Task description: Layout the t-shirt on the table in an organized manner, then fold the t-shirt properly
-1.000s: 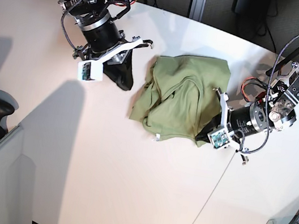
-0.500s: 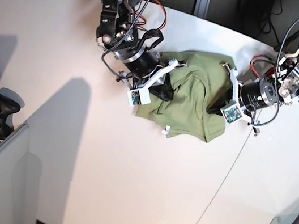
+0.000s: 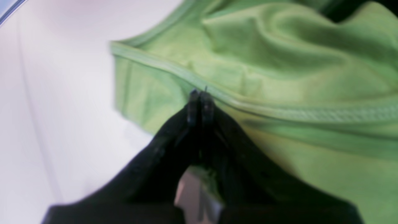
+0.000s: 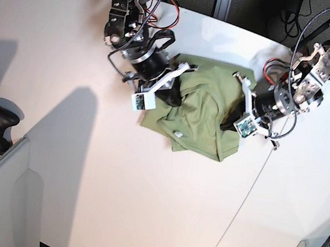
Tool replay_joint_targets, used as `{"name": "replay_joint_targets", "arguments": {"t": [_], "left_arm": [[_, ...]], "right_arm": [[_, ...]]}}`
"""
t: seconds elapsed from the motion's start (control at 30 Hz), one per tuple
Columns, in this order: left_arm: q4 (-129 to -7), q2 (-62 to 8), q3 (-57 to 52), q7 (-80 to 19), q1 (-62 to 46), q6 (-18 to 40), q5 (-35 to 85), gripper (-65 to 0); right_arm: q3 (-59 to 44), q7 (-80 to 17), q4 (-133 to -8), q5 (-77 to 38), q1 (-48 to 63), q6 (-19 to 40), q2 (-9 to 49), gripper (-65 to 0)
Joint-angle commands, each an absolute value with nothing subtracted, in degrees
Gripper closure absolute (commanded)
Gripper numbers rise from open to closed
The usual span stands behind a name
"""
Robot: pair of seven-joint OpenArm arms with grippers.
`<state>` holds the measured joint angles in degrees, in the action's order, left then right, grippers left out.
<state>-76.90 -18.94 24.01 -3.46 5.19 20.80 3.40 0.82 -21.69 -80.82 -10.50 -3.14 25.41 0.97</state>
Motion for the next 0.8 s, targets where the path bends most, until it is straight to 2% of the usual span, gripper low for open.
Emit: {"name": "replay_joint_targets", "arguments": {"t": [0.0,0.2,0.37,0.77], "left_arm": [[-79.46,-19.73,22.5,-2.85,6.31,19.88,4.21,0.0],[-90.59,-21.65,17.65,-7.44,4.01,19.94,7.84,0.0],[-101.6,-24.84,14.52,-12.51,-3.53,19.94,10.48,0.0],[-120.22,-27.64,-4.25,-20.4,-32.6,20.16,15.81,0.0]], "right_arm": [[0.75,-20.18,-83.74,-11.57,-4.25,25.69,1.1,0.0],[0.75,-23.59,-93.89,-11.66,-4.23,25.67,1.1,0.0],[0.75,-29.02,-100.36,-15.07,-1.98,25.69,2.31,0.0],[0.71,-31.09,-113.99,-16.47,20.75,25.67,9.56,0.0]]}}
